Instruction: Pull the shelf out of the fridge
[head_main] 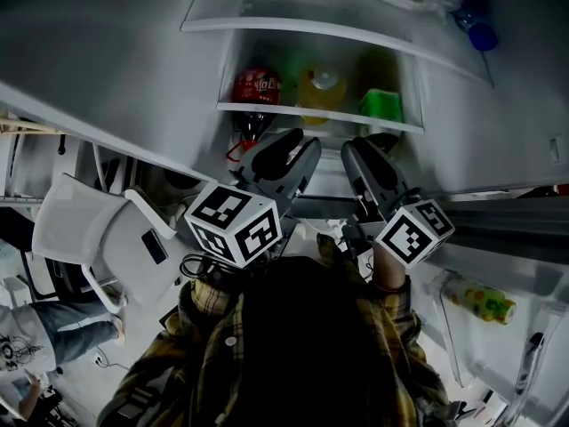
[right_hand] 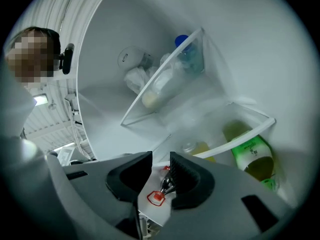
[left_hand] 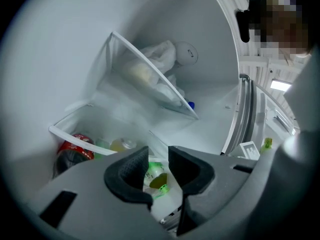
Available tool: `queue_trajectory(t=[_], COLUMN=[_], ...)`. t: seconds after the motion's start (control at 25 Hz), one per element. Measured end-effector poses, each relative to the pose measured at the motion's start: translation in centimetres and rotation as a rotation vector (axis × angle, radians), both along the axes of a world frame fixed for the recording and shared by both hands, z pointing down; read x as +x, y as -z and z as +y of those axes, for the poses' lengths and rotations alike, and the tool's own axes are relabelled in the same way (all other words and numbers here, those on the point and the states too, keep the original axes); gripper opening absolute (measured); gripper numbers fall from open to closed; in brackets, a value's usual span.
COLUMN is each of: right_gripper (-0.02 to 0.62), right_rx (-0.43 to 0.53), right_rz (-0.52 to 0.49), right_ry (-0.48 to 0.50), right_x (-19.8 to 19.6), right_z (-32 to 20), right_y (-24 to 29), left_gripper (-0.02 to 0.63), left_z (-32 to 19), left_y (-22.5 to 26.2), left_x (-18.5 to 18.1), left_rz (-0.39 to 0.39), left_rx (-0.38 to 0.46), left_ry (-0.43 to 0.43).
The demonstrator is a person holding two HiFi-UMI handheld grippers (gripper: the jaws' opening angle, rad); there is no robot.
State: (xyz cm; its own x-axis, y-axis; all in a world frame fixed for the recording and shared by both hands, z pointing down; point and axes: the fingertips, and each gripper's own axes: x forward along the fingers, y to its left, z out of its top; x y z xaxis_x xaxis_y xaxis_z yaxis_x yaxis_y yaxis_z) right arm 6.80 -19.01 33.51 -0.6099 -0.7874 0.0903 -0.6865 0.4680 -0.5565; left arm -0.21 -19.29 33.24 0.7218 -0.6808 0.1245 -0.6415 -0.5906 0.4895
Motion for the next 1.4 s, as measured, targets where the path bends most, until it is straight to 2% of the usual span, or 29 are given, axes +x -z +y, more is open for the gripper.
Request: queue_trajectory(t=[0.16,0.36,0.72,1.04,1.4], right_gripper=[0.132,0.169,0.170,0.170,0.169], right_rx=[-0.043,-0.081,-0.165,-0.216,-0.233], right_rz=[-0.049,-0.138,-0.247,-0.274,-0.364], right_ry=[0.008,0.022,0.021,0.029,0.045], right_x=[0.2,0.3,1.4,1.4,1.1], right_z=[-0.3,-0.6,-2.2,-4.1,-6.2], right_y=[-0.7,-1.3,-3.3,-5.0,-5.0], left_gripper=[0.149,0.184,0.193,0.193,0.193], left_z=[-0.1,-0.3,-1.5,-3.4,-6.2], left_y=[-0.4,-1.4,-3.8,-5.7,-6.3], left_x=[0.2,0.5,0.8,1.6,1.7], left_rz=[0.035,0.098,0.192,0.221,0.314], left_rx=[-0.027,-0.106,-0.246,-0.310,-0.369], left_ry=[-0.005,-0.011,-0.003,-0.001,0.032])
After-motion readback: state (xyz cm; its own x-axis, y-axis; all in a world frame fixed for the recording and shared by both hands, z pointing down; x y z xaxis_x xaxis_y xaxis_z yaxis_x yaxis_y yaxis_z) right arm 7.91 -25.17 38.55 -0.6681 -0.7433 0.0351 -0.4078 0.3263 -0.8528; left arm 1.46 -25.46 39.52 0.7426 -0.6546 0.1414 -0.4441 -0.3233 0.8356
